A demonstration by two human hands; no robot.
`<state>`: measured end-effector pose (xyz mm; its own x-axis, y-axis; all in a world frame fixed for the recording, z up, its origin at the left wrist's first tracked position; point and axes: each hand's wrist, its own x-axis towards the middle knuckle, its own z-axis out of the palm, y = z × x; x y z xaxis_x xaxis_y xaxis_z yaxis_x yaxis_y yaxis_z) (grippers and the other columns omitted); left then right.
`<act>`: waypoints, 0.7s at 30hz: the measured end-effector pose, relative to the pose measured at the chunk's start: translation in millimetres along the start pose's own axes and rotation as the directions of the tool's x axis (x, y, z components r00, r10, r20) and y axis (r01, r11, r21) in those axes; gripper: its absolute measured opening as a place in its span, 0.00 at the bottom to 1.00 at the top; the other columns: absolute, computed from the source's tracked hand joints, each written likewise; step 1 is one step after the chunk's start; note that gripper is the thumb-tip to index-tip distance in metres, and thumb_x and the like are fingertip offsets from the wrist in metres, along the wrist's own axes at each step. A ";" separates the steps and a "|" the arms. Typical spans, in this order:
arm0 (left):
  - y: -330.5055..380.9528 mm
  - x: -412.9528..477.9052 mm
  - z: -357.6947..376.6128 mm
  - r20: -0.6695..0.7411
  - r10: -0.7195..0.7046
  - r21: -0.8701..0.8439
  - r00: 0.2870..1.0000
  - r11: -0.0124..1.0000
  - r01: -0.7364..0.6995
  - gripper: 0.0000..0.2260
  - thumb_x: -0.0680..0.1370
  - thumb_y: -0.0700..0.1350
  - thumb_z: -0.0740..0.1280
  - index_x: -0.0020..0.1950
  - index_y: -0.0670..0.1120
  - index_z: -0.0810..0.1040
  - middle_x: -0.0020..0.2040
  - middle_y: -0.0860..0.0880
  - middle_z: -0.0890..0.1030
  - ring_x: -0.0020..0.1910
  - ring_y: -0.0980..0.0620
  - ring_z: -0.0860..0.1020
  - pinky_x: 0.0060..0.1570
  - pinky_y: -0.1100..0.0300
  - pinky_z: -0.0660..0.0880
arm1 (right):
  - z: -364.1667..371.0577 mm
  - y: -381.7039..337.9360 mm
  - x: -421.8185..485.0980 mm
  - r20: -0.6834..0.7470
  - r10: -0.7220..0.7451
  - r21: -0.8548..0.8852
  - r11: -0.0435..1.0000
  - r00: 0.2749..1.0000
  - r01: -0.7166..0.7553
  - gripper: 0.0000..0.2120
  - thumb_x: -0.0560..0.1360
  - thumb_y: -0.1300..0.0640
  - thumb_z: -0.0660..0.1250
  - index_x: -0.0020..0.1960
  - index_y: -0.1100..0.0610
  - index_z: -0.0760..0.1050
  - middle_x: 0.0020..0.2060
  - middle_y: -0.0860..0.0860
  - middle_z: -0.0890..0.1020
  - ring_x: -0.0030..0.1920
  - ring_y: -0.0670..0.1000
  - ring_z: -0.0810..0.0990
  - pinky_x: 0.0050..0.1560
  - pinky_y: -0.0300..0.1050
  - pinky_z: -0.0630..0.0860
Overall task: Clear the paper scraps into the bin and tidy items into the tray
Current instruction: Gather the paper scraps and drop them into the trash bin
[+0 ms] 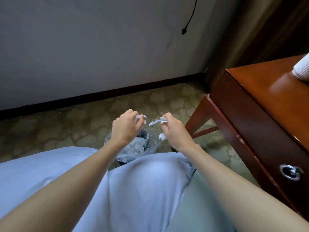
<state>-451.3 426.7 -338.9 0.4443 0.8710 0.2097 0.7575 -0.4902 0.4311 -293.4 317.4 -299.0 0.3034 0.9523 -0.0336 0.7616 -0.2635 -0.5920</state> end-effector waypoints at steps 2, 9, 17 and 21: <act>-15.8 -2.8 11.9 0.014 -0.028 -0.008 1.000 1.000 0.028 0.18 0.81 0.54 0.60 0.37 0.44 0.73 0.37 0.51 0.72 0.33 0.47 0.73 0.33 0.58 0.65 | 21.6 1.8 10.3 -0.006 0.003 0.027 1.000 1.000 -0.002 0.04 0.82 0.56 0.56 0.53 0.55 0.68 0.40 0.49 0.76 0.40 0.54 0.74 0.38 0.48 0.66; -50.1 4.6 49.9 -0.009 -0.242 -0.147 0.970 0.960 0.238 0.15 0.81 0.53 0.61 0.42 0.46 0.79 0.41 0.53 0.77 0.36 0.51 0.73 0.32 0.58 0.63 | 90.1 11.6 42.6 0.035 0.069 0.100 0.992 0.997 -0.072 0.03 0.81 0.57 0.57 0.52 0.55 0.69 0.41 0.51 0.77 0.41 0.55 0.74 0.40 0.52 0.71; -82.8 -3.4 101.6 0.032 -0.420 -0.336 0.907 0.850 0.406 0.18 0.80 0.52 0.62 0.36 0.41 0.72 0.37 0.49 0.75 0.36 0.49 0.72 0.34 0.55 0.62 | 155.9 29.1 63.8 0.036 0.251 0.242 0.937 0.967 -0.252 0.04 0.81 0.56 0.58 0.52 0.54 0.71 0.40 0.51 0.78 0.39 0.53 0.75 0.37 0.46 0.66; -95.5 0.9 123.6 0.024 -0.515 -0.415 0.857 0.774 0.477 0.19 0.80 0.52 0.63 0.35 0.40 0.70 0.35 0.47 0.74 0.34 0.50 0.70 0.34 0.54 0.65 | 178.8 38.8 76.0 0.052 0.272 0.248 0.928 0.961 -0.277 0.04 0.81 0.56 0.58 0.52 0.54 0.72 0.42 0.50 0.79 0.41 0.52 0.76 0.39 0.46 0.67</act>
<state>-464.2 470.3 -488.3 0.0016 0.9980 -0.0634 0.5999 0.0498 0.7986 -343.2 407.1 -468.5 0.4690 0.8512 -0.2357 0.4807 -0.4699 -0.7404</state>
